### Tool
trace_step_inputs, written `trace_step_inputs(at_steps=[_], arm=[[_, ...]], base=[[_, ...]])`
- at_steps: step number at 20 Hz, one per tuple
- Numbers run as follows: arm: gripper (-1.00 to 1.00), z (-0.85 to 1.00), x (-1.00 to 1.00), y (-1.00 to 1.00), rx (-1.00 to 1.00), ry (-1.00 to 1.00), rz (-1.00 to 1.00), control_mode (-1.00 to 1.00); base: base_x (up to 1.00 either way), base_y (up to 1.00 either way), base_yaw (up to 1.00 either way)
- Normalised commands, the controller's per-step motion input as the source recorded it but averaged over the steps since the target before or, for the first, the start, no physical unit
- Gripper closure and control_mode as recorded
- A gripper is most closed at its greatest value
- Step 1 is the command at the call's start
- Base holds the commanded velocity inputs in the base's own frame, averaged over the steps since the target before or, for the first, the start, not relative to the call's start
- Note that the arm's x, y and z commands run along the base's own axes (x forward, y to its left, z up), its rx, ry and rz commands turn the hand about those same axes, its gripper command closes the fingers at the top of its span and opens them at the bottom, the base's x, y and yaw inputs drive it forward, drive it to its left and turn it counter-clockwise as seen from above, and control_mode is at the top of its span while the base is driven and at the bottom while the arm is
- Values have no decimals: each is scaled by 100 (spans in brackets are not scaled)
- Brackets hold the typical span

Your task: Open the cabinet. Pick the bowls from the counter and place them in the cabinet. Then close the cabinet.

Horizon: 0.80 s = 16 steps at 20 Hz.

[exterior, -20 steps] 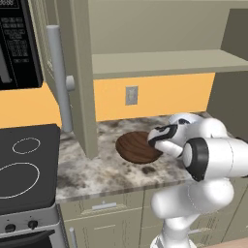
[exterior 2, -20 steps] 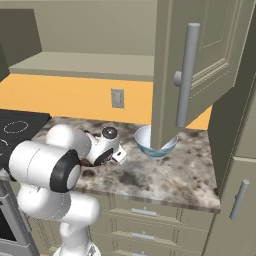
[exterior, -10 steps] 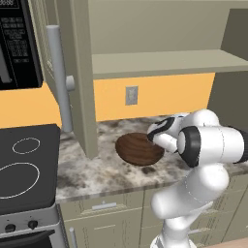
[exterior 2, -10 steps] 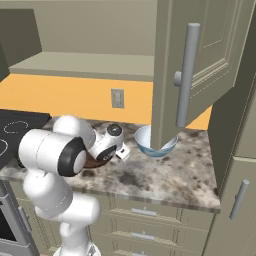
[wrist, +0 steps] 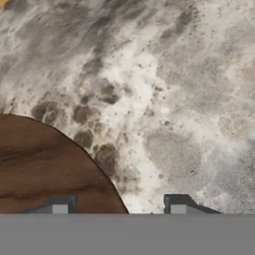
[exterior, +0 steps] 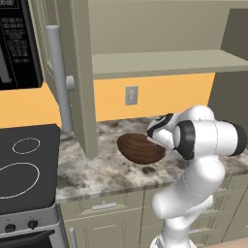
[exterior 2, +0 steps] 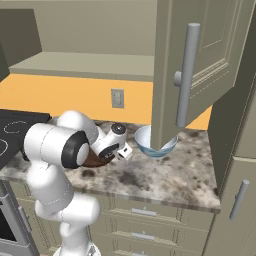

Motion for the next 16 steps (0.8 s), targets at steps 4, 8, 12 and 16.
trace_step_inputs(at_steps=[4, 8, 12, 16], arm=[[100, -5, -28, 14, 0, 1, 13, -100], [100, 0, -35, 5, 0, 1, 6, -100], [100, -1, -31, 0, 0, 0, 0, -100], [100, 0, -29, -4, 14, -3, -17, -100]], base=[[0, 0, 0], [0, 0, 0], [0, 0, 0], [0, 0, 0]])
